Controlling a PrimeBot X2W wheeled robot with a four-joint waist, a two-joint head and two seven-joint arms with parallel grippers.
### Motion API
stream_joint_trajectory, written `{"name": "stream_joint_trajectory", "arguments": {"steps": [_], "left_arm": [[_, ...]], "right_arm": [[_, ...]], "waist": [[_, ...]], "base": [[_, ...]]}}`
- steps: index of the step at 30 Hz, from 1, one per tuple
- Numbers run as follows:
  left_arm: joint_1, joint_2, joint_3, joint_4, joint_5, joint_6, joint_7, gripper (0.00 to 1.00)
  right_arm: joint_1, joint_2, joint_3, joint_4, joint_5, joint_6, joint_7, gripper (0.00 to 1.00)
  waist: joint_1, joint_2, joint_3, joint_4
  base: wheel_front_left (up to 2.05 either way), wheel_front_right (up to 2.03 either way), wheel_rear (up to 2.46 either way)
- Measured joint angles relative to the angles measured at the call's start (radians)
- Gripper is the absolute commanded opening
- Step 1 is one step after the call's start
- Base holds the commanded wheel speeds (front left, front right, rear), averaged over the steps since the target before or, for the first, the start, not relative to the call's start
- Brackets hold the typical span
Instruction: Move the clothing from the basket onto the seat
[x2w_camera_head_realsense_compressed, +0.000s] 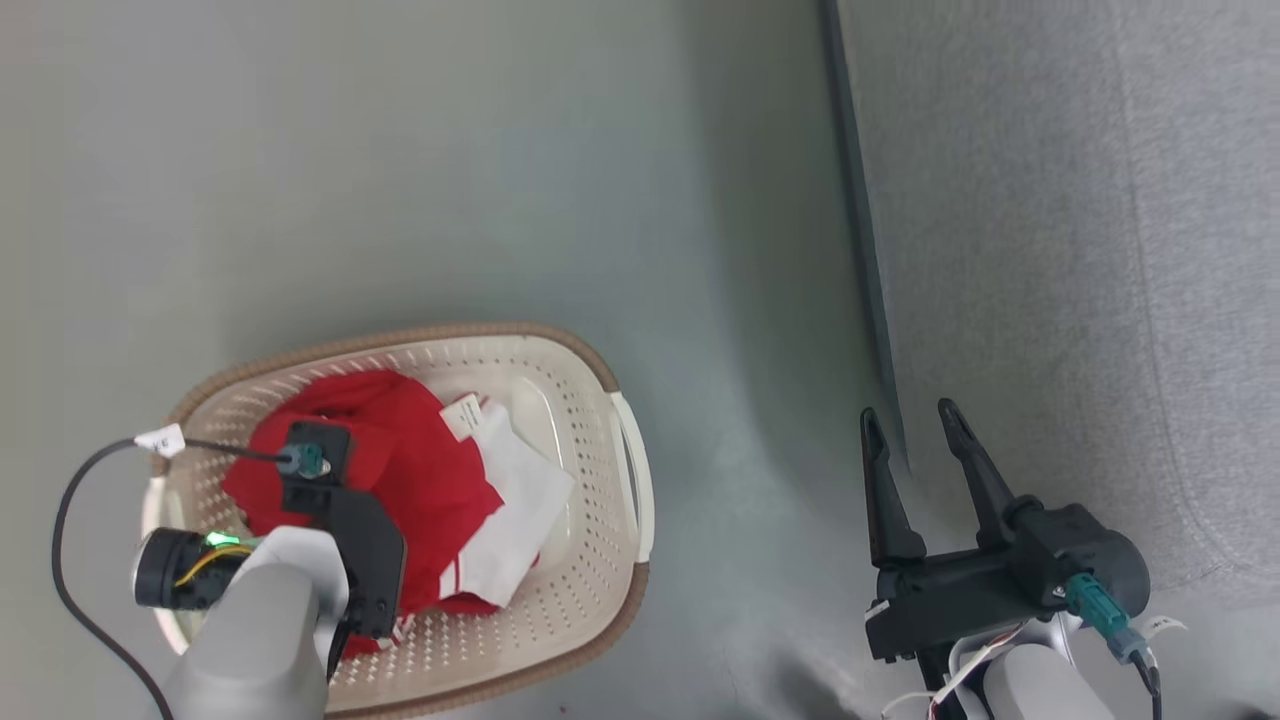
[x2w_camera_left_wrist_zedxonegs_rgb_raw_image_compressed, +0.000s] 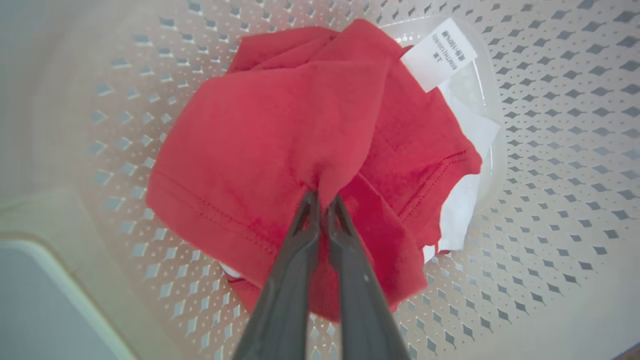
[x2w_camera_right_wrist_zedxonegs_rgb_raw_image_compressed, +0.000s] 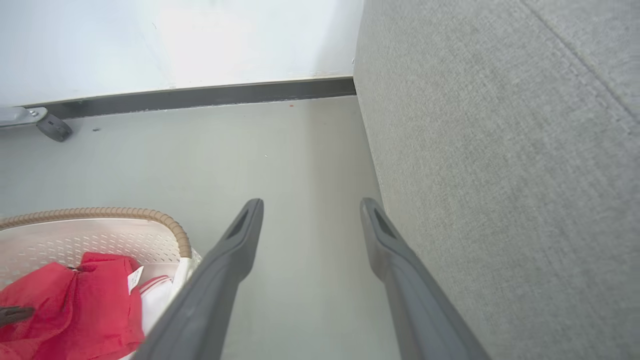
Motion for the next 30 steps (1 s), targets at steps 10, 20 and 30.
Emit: {"name": "stream_joint_trajectory", "arguments": {"steps": [10, 20, 30], "left_arm": [[0.069, -0.005, -0.014, 0.002, 0.0, -0.026, -0.095, 0.0], [0.13, -0.028, -0.017, -0.012, -0.008, -0.047, -0.202, 0.0], [0.188, -0.039, -0.02, -0.057, -0.039, -0.069, -0.326, 0.0]], "right_arm": [[-0.009, 0.0, -0.015, 0.054, 0.028, -0.007, 0.0, 1.0], [0.004, -0.001, -0.045, 0.105, 0.037, -0.007, 0.0, 1.0], [0.092, -0.001, -0.074, 0.15, 0.041, -0.006, 0.0, 1.0]], "waist": [[-0.0001, -0.0001, -0.141, 0.029], [-0.0001, -0.0001, -0.289, 0.062], [0.0, -0.0001, -0.455, 0.1]], "base": [[0.0, 0.0, 0.0], [0.0, 0.0, 0.0], [0.0, 0.0, 0.0]]}}
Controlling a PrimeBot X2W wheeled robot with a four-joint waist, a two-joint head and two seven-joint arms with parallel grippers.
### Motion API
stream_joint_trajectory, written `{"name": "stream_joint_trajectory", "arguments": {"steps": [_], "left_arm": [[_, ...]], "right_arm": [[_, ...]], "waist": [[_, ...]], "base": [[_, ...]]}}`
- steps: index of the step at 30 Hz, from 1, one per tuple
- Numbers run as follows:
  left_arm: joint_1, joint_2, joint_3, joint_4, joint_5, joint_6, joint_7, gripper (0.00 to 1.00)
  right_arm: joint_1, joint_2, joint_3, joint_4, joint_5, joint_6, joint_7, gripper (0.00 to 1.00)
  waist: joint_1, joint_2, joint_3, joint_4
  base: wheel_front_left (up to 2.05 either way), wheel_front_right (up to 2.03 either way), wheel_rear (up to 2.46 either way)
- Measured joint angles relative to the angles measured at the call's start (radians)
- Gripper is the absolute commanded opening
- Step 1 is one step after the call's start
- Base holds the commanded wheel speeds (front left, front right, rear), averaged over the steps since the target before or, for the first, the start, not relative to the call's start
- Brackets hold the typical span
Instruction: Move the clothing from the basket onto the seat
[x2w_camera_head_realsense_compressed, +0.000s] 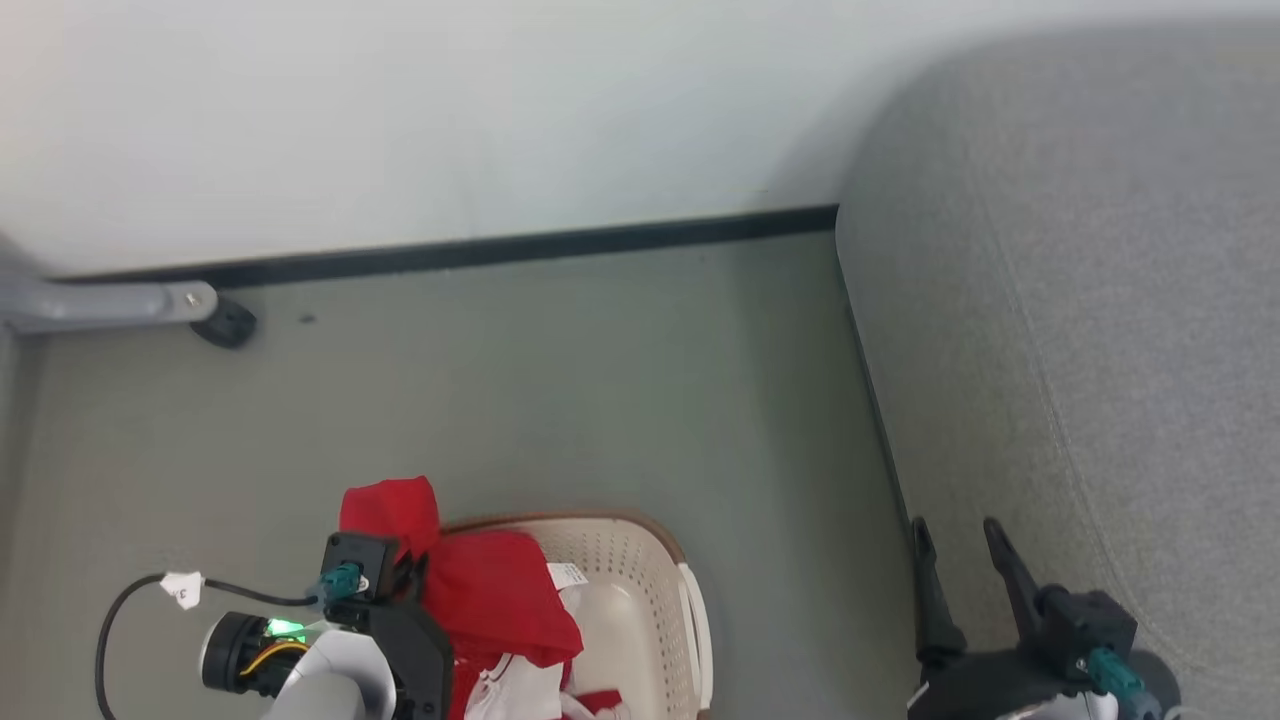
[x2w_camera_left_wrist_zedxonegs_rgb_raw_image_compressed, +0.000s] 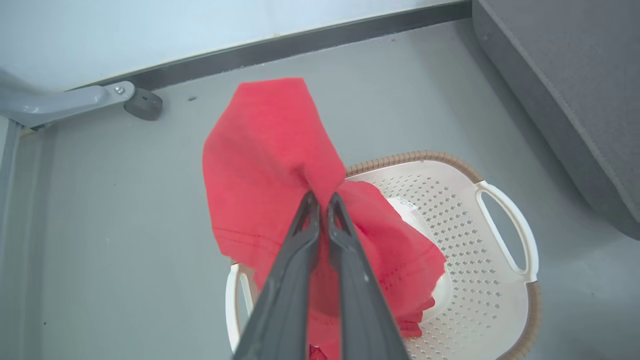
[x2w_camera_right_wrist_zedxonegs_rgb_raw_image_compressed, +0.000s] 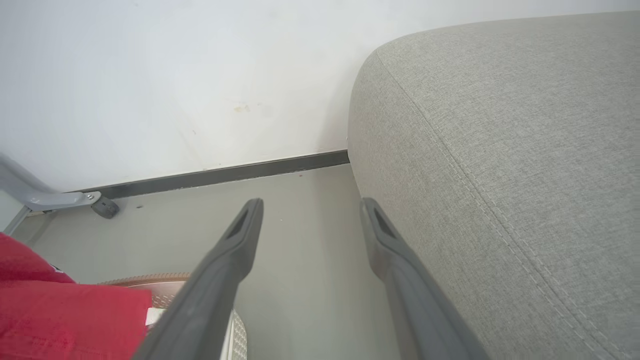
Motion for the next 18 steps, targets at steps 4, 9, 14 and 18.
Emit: {"name": "stream_joint_trajectory", "arguments": {"steps": [4, 9, 14, 18], "left_arm": [[0.027, -0.003, -0.005, -0.021, 0.0, -0.008, -0.029, 0.0], [0.068, -0.007, -0.021, -0.066, -0.001, -0.009, -0.045, 0.0], [0.095, -0.012, -0.033, -0.137, -0.001, -0.009, -0.05, 0.0], [0.108, -0.012, -0.036, -0.206, -0.001, -0.016, -0.05, 0.0]], "right_arm": [[0.04, 0.0, -0.002, 0.012, 0.0, 0.005, 0.0, 1.0], [0.093, 0.0, -0.01, 0.014, 0.0, 0.008, 0.0, 1.0], [0.145, -0.001, -0.018, 0.004, 0.0, 0.008, 0.0, 1.0], [0.161, -0.001, -0.021, -0.012, 0.0, 0.012, 0.0, 1.0]], "waist": [[-0.0001, -0.0001, -0.061, 0.012], [-0.0001, -0.0001, -0.137, 0.025], [0.0, -0.0001, -0.202, 0.038], [0.0, -0.0001, -0.241, 0.05]], "base": [[0.0, 0.0, 0.0], [0.0, 0.0, 0.0], [0.0, 0.0, 0.0], [0.0, 0.0, 0.0]]}}
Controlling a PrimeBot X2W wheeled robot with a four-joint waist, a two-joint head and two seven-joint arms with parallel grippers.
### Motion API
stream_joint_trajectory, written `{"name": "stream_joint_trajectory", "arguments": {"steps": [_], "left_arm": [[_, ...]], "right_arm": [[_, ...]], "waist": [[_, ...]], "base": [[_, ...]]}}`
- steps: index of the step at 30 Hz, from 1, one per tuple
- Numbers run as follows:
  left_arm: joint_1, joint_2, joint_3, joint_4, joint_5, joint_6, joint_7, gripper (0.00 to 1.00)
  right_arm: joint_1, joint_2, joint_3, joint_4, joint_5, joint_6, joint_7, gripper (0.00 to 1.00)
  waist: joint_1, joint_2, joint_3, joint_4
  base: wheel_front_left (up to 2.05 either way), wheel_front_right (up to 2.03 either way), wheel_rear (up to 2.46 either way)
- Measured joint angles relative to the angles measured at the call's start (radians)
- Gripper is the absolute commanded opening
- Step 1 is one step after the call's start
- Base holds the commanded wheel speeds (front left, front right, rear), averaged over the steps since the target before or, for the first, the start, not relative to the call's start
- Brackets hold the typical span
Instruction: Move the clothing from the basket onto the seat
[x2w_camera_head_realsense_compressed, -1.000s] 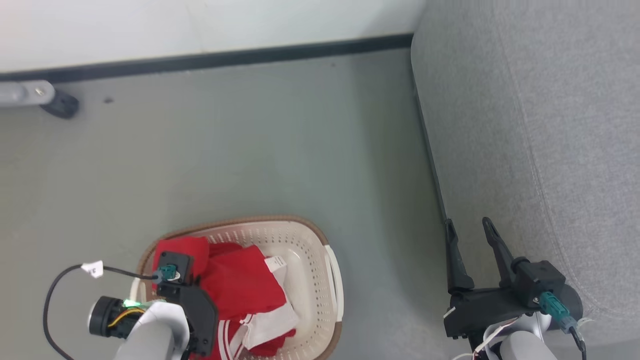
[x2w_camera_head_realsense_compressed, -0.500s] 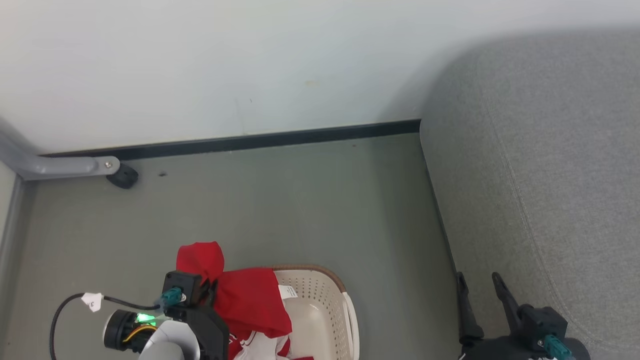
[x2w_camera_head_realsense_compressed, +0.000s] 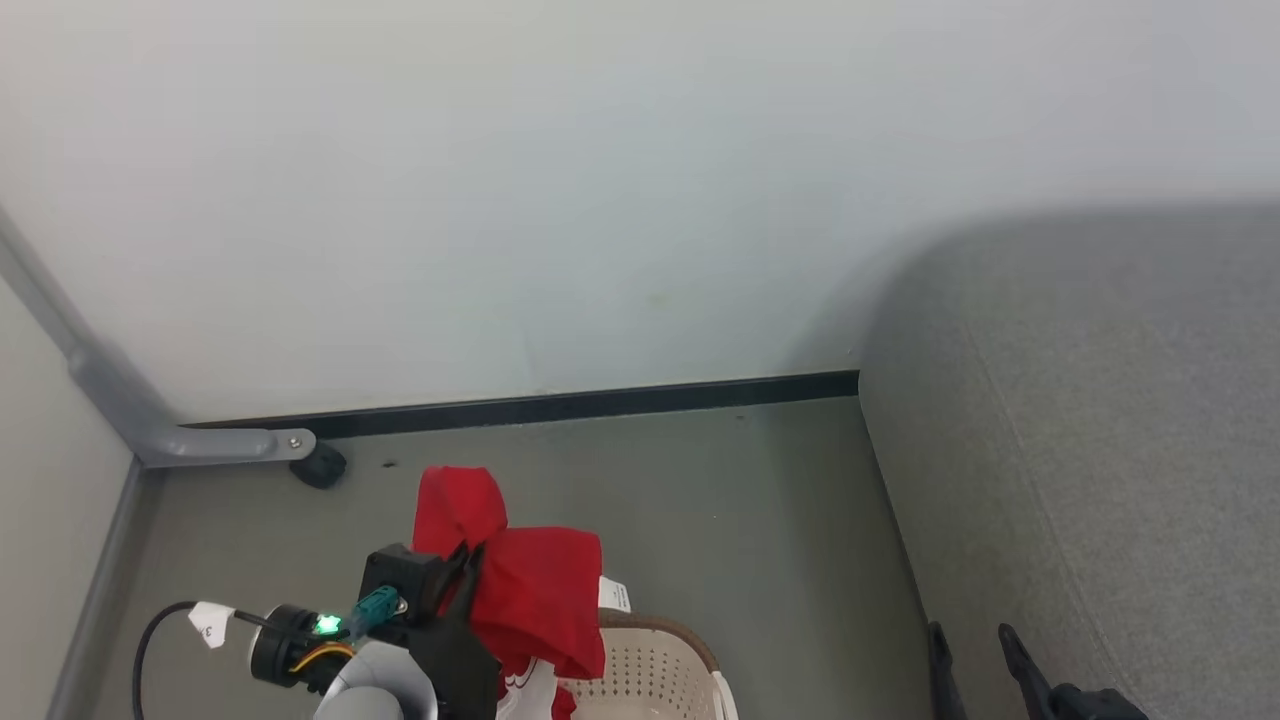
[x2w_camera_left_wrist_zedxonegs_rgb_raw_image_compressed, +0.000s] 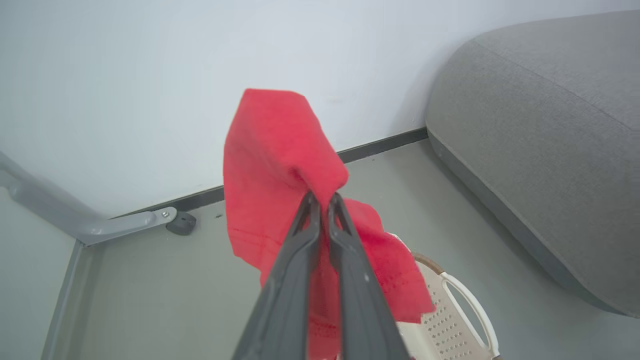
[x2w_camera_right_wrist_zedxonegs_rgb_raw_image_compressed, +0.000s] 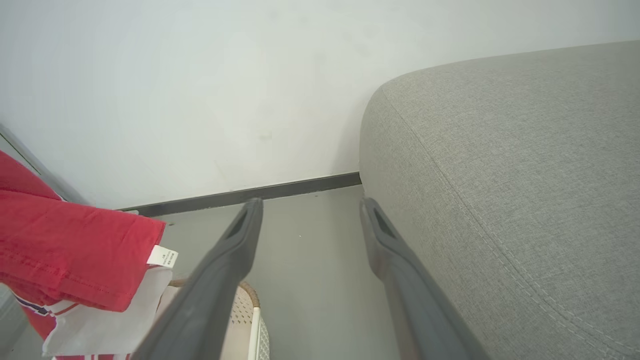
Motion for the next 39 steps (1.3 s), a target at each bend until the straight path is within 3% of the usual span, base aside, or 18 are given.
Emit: {"name": "stream_joint_trajectory", "arguments": {"steps": [20, 28, 35, 39], "left_arm": [[0.106, 0.02, -0.008, -0.436, 0.004, 0.0, -0.005, 0.0], [0.14, 0.024, -0.017, -0.579, 0.011, 0.0, -0.005, 0.0], [0.164, 0.033, -0.044, -0.633, 0.016, -0.001, -0.005, 0.0], [0.172, 0.037, -0.067, -0.665, 0.024, -0.001, -0.005, 0.0]], "right_arm": [[0.04, 0.0, 0.001, -0.075, -0.01, 0.036, 0.0, 1.0], [0.04, -0.007, 0.03, -0.129, -0.025, 0.087, 0.0, 1.0], [0.036, -0.035, 0.093, -0.168, -0.08, 0.146, 0.0, 1.0], [0.031, -0.051, 0.127, -0.182, -0.103, 0.162, 0.0, 1.0]], "waist": [[0.0001, 0.0001, -0.035, 0.032], [0.0002, 0.0001, -0.03, 0.039], [0.0002, 0.0002, -0.028, 0.048], [0.0002, 0.0003, -0.026, 0.053]], "base": [[0.0, 0.0, 0.0], [0.0, 0.0, 0.0], [0.0, 0.0, 0.0], [0.0, 0.0, 0.0]]}}
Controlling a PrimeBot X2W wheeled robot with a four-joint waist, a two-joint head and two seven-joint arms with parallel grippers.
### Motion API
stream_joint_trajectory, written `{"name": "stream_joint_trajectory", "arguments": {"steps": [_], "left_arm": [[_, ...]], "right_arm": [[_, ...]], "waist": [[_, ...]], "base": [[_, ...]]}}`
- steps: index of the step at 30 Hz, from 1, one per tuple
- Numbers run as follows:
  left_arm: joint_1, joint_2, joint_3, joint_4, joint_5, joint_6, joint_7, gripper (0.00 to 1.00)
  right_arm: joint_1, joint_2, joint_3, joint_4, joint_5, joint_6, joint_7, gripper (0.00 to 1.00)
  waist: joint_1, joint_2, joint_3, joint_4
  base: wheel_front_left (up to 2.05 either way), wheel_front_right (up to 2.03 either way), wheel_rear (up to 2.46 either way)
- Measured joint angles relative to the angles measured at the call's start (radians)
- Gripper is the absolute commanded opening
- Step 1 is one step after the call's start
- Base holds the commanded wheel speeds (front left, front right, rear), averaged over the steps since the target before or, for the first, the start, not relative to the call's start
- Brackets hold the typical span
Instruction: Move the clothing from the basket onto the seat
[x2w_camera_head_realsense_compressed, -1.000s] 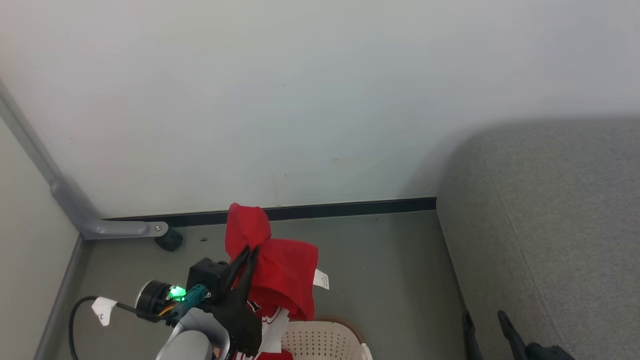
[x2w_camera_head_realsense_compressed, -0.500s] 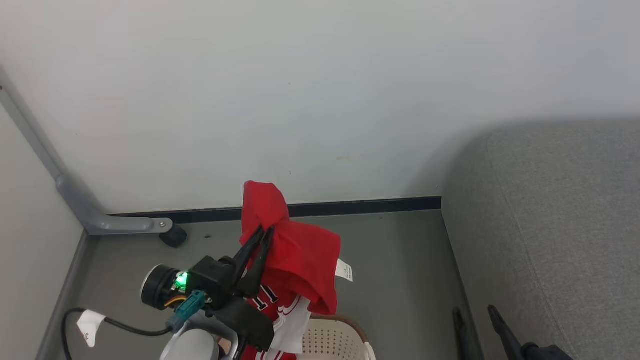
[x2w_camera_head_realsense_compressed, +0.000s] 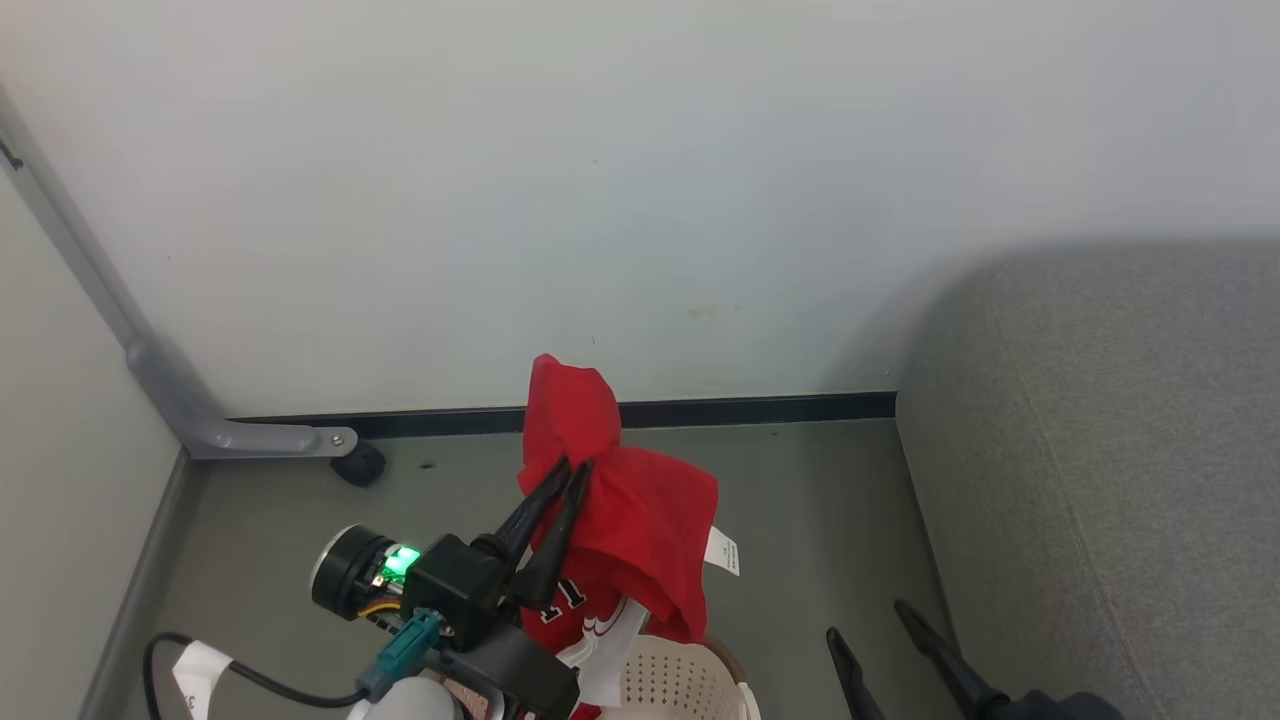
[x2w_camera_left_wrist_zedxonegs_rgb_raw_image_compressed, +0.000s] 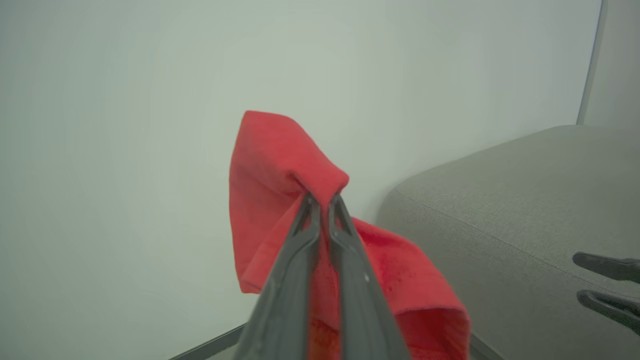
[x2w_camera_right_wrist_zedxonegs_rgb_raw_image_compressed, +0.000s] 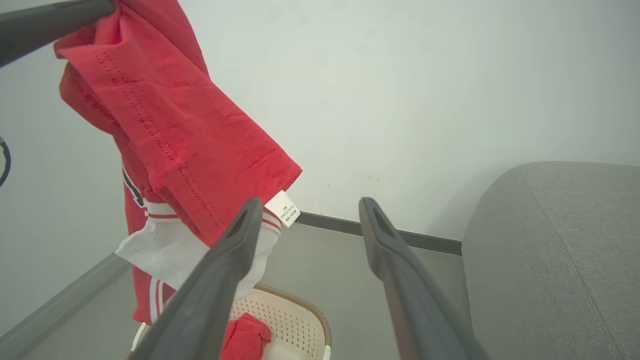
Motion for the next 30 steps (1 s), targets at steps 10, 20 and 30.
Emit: {"name": "stream_joint_trajectory", "arguments": {"steps": [10, 20, 30], "left_arm": [[0.002, 0.009, -0.112, -0.067, -0.002, 0.0, 0.0, 0.0], [-0.035, 0.01, -0.206, -0.076, -0.036, 0.0, 0.0, 0.0], [-0.039, 0.015, -0.248, -0.099, -0.055, 0.0, 0.0, 0.0]], "right_arm": [[-0.053, -0.032, 0.119, -0.001, -0.11, 0.02, 0.0, 1.0], [-0.091, -0.017, 0.154, 0.047, -0.112, 0.027, 0.0, 1.0], [-0.111, 0.001, 0.164, 0.095, -0.128, 0.026, 0.0, 1.0]], "waist": [[0.0, 0.0, 0.005, 0.012], [0.0, 0.0, 0.005, 0.034], [0.0, 0.0, 0.004, 0.042]], "base": [[0.0, 0.0, 0.0], [0.0, 0.0, 0.0], [0.0, 0.0, 0.0]]}}
